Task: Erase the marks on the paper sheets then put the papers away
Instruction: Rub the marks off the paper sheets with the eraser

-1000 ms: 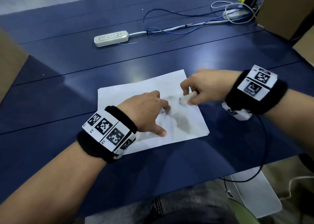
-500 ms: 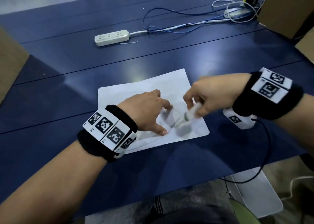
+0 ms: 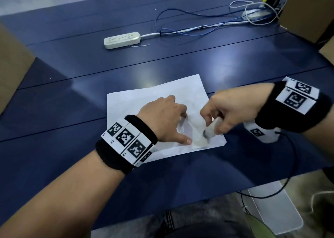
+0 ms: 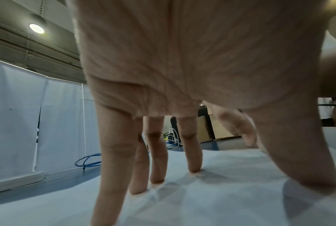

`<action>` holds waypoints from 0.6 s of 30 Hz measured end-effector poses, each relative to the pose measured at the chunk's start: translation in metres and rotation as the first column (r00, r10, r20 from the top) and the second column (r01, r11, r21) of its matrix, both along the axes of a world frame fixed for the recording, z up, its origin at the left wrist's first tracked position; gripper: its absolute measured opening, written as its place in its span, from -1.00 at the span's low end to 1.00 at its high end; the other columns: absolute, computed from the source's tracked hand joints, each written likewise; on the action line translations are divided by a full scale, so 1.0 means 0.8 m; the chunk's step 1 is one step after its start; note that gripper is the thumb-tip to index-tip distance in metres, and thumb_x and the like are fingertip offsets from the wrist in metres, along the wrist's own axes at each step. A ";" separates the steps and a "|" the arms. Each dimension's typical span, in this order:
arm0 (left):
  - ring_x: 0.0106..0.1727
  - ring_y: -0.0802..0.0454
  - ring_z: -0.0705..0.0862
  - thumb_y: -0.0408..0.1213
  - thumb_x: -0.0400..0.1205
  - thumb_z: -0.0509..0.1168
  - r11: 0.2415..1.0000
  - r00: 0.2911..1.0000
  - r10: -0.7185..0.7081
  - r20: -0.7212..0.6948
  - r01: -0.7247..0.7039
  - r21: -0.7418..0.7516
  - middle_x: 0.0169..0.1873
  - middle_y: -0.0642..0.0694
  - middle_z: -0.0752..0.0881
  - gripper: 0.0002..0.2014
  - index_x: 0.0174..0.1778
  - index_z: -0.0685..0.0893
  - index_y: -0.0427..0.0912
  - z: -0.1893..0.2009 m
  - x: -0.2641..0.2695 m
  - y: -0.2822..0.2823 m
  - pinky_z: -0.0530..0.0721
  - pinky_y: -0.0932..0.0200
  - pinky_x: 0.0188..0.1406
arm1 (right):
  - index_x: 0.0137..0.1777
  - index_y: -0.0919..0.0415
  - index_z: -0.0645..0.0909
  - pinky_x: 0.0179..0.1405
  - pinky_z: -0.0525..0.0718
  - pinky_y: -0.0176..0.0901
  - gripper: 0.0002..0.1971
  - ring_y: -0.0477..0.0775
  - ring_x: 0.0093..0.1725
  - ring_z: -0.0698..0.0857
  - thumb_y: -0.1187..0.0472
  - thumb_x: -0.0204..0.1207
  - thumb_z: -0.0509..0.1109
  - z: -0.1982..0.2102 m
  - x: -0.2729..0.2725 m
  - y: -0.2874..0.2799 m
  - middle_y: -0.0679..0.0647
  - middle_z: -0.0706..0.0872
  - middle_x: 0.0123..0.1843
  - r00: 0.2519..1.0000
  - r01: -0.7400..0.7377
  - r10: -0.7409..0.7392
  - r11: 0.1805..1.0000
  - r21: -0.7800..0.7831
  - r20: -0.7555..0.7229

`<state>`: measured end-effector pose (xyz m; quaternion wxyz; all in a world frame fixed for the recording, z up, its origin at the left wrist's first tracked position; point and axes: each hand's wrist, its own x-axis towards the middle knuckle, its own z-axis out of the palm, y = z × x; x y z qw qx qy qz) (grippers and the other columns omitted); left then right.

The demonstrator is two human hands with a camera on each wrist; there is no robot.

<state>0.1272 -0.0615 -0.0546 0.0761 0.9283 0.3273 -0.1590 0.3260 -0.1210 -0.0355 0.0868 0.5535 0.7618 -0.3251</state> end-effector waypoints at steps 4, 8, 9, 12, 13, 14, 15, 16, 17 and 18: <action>0.13 -0.05 0.58 0.47 0.30 0.40 1.000 1.000 -0.003 -0.003 0.003 0.005 0.13 0.00 0.49 -0.24 0.36 0.55 0.15 0.002 0.001 -0.001 0.61 0.03 0.03 | -0.06 -0.04 0.70 -0.39 0.48 -0.31 -0.81 -0.21 -0.43 0.60 0.03 0.37 0.59 -0.005 0.011 0.034 0.00 0.73 -0.45 0.994 0.074 -0.089 0.978 0.193 0.069; 0.12 -0.06 0.58 0.48 0.29 0.41 1.000 1.000 -0.004 -0.009 0.004 0.007 0.12 0.00 0.48 -0.22 0.36 0.55 0.14 0.003 0.002 -0.002 0.63 0.00 0.05 | -0.06 -0.01 0.68 -0.37 0.54 -0.22 -0.80 -0.16 -0.44 0.59 0.03 0.36 0.57 -0.005 0.012 0.017 0.02 0.71 -0.44 0.995 0.067 -0.077 0.985 0.162 0.058; 0.11 -0.06 0.58 0.48 0.28 0.40 1.000 1.000 -0.001 -0.009 0.001 0.004 0.09 0.01 0.47 -0.22 0.35 0.55 0.13 0.002 0.002 -0.002 0.64 -0.01 0.04 | -0.08 -0.01 0.69 -0.42 0.52 -0.27 -0.81 -0.13 -0.49 0.54 0.03 0.35 0.59 -0.002 0.007 0.006 0.05 0.69 -0.45 0.999 0.033 -0.035 0.996 0.081 0.026; 0.10 -0.05 0.56 0.50 0.27 0.40 1.000 1.000 0.008 -0.013 -0.008 0.001 0.02 0.04 0.41 -0.21 0.33 0.55 0.13 0.003 0.002 -0.004 0.65 -0.02 0.02 | -0.10 -0.06 0.70 -0.44 0.53 -0.24 -0.79 -0.08 -0.50 0.55 -0.04 0.33 0.60 0.002 0.001 -0.005 0.10 0.69 -0.45 1.000 -0.017 0.016 0.999 -0.034 -0.009; 0.11 -0.05 0.56 0.50 0.27 0.39 1.000 1.000 0.008 -0.015 -0.008 0.002 0.03 0.03 0.41 -0.21 0.34 0.54 0.13 0.003 0.002 -0.004 0.64 -0.02 0.02 | -0.09 -0.08 0.70 -0.40 0.58 -0.18 -0.78 -0.06 -0.46 0.60 -0.05 0.31 0.60 0.002 0.002 0.003 0.09 0.72 -0.43 1.000 0.002 -0.002 1.000 0.000 0.017; 0.12 -0.06 0.56 0.51 0.28 0.39 1.000 1.000 0.005 -0.017 -0.005 0.004 0.04 0.03 0.42 -0.20 0.35 0.53 0.13 0.004 0.003 -0.004 0.63 0.00 0.02 | -0.08 -0.09 0.70 -0.34 0.64 -0.12 -0.75 -0.03 -0.42 0.65 -0.10 0.28 0.59 0.001 0.005 0.010 0.08 0.74 -0.41 0.999 0.030 -0.032 0.999 0.035 0.038; 0.12 -0.06 0.56 0.51 0.29 0.38 1.000 1.000 0.004 -0.019 -0.004 0.005 0.04 0.03 0.41 -0.20 0.36 0.53 0.12 0.004 0.003 -0.004 0.61 0.01 0.01 | -0.08 -0.10 0.69 -0.30 0.67 -0.09 -0.69 0.00 -0.38 0.69 -0.16 0.23 0.57 0.001 0.006 0.016 0.07 0.76 -0.40 0.997 0.056 -0.059 0.997 0.060 0.047; 0.11 -0.05 0.55 0.50 0.29 0.38 1.000 1.000 0.002 -0.021 -0.002 0.006 0.02 0.03 0.40 -0.20 0.36 0.53 0.12 0.004 0.004 -0.005 0.60 0.02 0.01 | -0.08 -0.10 0.69 -0.29 0.69 -0.07 -0.65 0.01 -0.36 0.70 -0.21 0.18 0.54 0.000 0.007 0.018 0.06 0.77 -0.40 0.996 0.075 -0.078 0.995 0.072 0.046; 0.08 -0.04 0.54 0.50 0.29 0.38 1.000 1.000 0.003 -0.022 -0.003 0.004 0.01 0.04 0.38 -0.20 0.36 0.53 0.12 0.004 0.004 -0.005 0.60 0.01 0.01 | -0.08 -0.09 0.69 -0.31 0.68 -0.09 -0.66 0.00 -0.38 0.70 -0.20 0.20 0.54 0.001 0.007 0.016 0.06 0.76 -0.41 0.996 0.074 -0.077 0.994 0.074 0.040; 0.05 -0.03 0.52 0.50 0.29 0.39 1.000 1.000 0.005 -0.024 -0.005 0.003 0.00 0.04 0.38 -0.20 0.35 0.53 0.12 0.004 0.004 -0.005 0.61 0.01 0.02 | -0.07 -0.08 0.68 -0.35 0.65 -0.12 -0.71 0.00 -0.41 0.68 -0.14 0.25 0.56 0.002 0.006 0.010 0.06 0.75 -0.42 0.997 0.063 -0.065 0.996 0.069 0.030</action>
